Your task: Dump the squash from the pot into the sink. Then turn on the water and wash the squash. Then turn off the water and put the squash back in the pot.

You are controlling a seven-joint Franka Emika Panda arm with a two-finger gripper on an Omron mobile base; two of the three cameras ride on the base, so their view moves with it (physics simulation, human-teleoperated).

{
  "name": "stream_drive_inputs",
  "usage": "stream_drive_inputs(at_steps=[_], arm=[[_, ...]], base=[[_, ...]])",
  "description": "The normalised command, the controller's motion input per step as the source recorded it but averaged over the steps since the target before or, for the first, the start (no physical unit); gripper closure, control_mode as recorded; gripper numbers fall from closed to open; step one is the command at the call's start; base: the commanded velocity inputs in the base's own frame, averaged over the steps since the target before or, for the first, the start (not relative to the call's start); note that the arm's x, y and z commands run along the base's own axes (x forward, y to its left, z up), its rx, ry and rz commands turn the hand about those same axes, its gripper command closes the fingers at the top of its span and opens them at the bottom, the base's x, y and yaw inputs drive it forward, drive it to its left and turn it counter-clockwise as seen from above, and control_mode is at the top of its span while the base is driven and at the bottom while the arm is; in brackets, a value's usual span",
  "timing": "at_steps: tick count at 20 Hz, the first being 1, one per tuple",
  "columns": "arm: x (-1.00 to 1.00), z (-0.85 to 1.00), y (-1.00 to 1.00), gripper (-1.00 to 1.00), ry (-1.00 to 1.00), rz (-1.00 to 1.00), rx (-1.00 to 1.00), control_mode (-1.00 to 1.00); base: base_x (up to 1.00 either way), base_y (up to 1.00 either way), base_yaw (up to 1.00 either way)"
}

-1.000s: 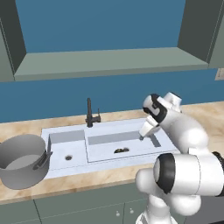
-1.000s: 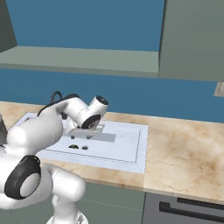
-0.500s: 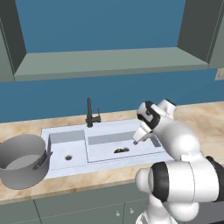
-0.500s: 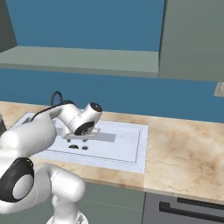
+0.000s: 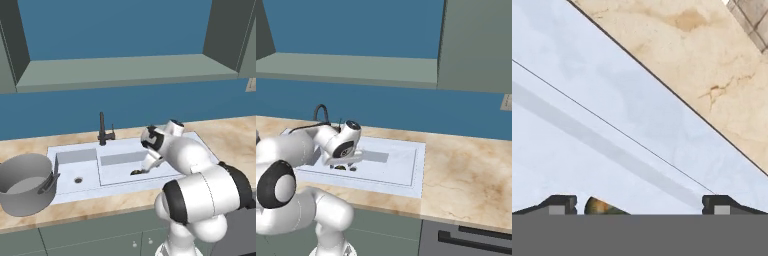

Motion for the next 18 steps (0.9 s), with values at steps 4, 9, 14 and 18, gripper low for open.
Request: stream_drive_inputs(at_steps=[4, 9, 14, 18], arm=[[0.21, 0.00, 0.56, -1.00, 0.23, -0.37, -0.07, -1.00], [0.12, 0.01, 0.53, -1.00, 0.15, -0.37, 0.00, -1.00], [0.16, 0.09, 0.53, -1.00, 0.06, -0.38, -0.04, -1.00], [0.17, 0.24, 0.56, -1.00, 0.01, -0.41, -0.10, -1.00]], base=[[0.00, 0.00, 0.00], [0.00, 0.00, 0.00], [0.00, 0.00, 0.00], [0.00, 0.00, 0.00]])
